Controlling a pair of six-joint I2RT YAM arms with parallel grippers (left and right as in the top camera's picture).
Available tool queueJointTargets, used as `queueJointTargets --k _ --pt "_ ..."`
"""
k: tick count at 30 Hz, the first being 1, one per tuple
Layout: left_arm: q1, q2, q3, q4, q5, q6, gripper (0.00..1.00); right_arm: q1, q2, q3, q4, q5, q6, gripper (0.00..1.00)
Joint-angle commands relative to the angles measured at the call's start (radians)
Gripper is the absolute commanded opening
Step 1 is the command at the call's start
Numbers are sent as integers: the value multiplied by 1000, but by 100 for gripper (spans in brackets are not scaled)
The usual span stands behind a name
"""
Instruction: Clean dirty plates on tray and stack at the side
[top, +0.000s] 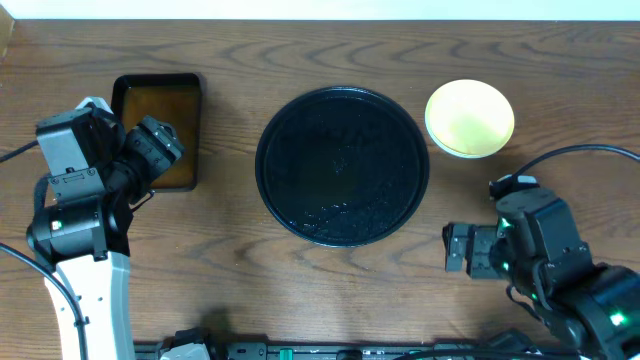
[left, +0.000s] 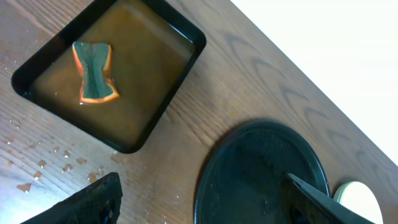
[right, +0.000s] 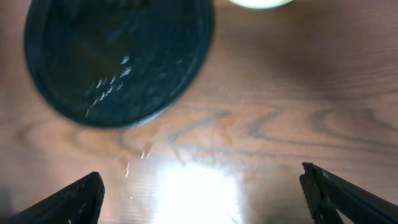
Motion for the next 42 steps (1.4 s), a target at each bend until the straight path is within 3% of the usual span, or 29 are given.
queueJointTargets --k 1,6,15,18,25,31,35,42 --pt "3 5 2 -3 8 0 81 -91 -101 -142 126 0 -63 99" --pt "3 5 2 -3 9 0 81 -272 -343 -434 481 -190 -234 99" --pt "3 5 2 -3 9 0 81 -432 -768 -846 817 -230 -242 99" --pt "3 5 2 -3 8 0 81 -471 -850 -948 914 -225 -242 99" --pt "3 5 2 -3 8 0 81 -470 -854 -1100 1215 -106 -242 99" --pt "3 5 2 -3 8 0 81 -470 -854 -1112 1212 5 -242 99" --pt "3 5 2 -3 8 0 82 -470 -854 -1111 1193 -3 -325 99" --pt "3 5 2 -3 8 0 82 -470 -853 -1111 1194 -2 -328 99"
